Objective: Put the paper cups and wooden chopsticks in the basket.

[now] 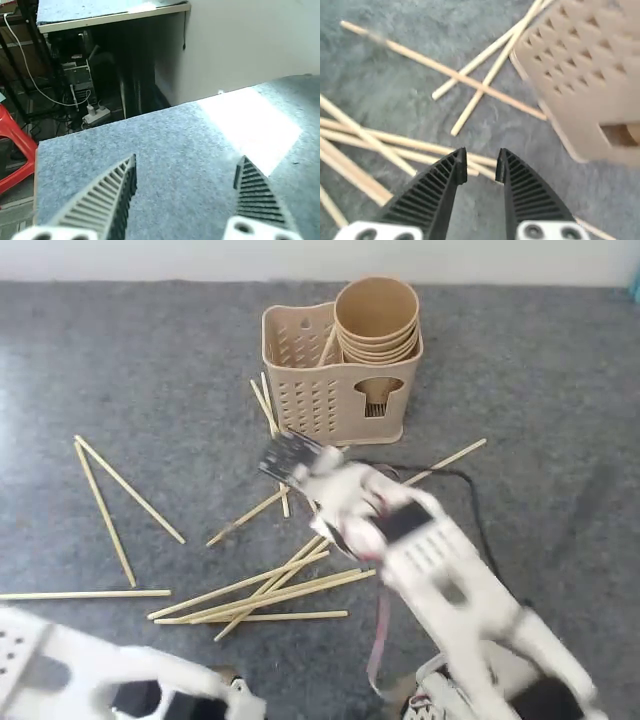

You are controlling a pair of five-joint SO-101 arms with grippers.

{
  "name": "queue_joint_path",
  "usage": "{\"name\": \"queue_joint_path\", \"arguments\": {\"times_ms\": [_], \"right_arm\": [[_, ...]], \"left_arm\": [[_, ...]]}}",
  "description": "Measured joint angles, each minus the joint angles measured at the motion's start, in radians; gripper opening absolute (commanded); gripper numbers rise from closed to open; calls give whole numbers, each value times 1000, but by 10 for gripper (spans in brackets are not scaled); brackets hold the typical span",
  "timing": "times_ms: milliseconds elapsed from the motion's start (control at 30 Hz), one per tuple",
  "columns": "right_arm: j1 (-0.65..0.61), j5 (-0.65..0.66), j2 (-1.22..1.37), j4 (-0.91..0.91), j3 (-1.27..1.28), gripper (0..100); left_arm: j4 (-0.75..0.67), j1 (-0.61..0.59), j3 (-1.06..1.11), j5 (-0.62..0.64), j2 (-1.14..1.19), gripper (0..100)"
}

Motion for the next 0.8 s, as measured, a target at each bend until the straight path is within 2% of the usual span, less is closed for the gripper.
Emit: {"name": "queue_joint_path", "arguments": {"times_ms": [167,267,400,600,800], "right_arm": [[-49,89,361,-23,-272,124],[-80,130,562,32,-471,124],[-127,216,807,181,-758,124],[-181,339,1132,405,-1174,124],[-183,374,1382,614,-1559,124]], "left_arm": [[-11,-57,-173,0,264,299],[-11,-92,-288,0,425,299],[-11,-140,-420,0,575,299],[-11,-189,-500,0,686,299],[-44,-195,-508,0,733,299]]}}
